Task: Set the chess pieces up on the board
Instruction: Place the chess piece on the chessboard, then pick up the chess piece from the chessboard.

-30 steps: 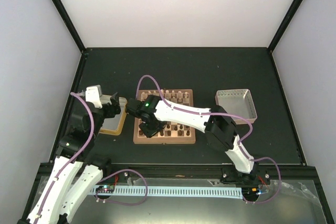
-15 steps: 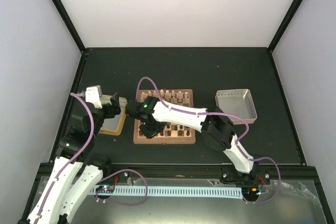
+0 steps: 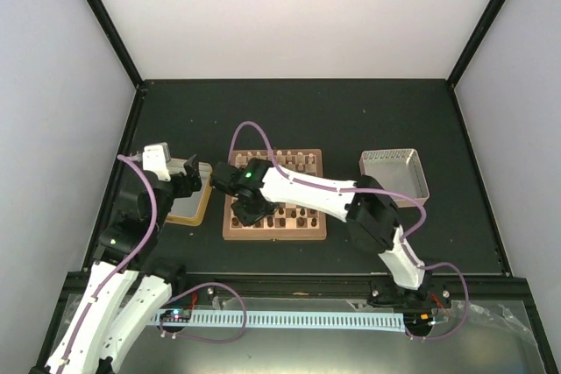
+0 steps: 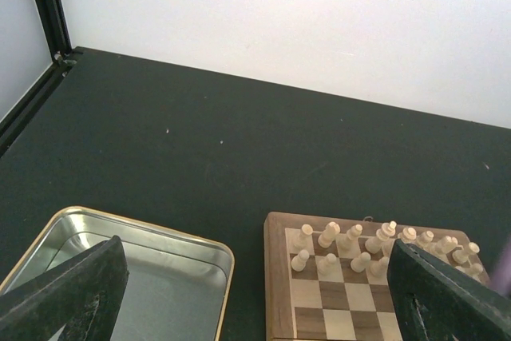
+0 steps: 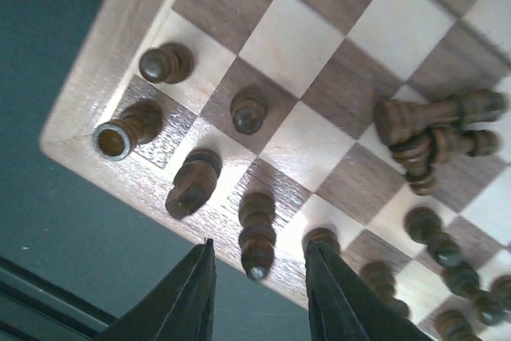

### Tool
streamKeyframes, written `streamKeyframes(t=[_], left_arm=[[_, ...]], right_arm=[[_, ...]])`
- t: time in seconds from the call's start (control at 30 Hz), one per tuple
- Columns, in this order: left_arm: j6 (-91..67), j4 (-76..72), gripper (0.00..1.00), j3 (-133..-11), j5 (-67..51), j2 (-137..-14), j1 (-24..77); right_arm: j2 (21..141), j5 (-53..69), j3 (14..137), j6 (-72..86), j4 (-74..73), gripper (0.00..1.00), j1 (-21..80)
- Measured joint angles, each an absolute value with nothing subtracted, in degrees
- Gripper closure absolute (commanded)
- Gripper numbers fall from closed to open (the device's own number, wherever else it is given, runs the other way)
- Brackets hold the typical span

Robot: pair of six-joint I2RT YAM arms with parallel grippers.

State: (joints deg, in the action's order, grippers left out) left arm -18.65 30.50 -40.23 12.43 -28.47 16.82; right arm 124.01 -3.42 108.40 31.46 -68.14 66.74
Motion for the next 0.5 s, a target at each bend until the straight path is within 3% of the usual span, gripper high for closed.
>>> streamKeyframes(t=[0.3,0.5], left_arm=[[-19.31,30.39,0.04,-40.23,11.22,-28.49,16.82],[-19.03,29.58,0.06,-39.83,7.75,-29.43,16.82]], right_arm=[[105.19,-6.46,91.81,38.06,-56.49,0.59,60.51],[104.86,-6.22,85.32,39.88,-51.03,0.59,54.52]])
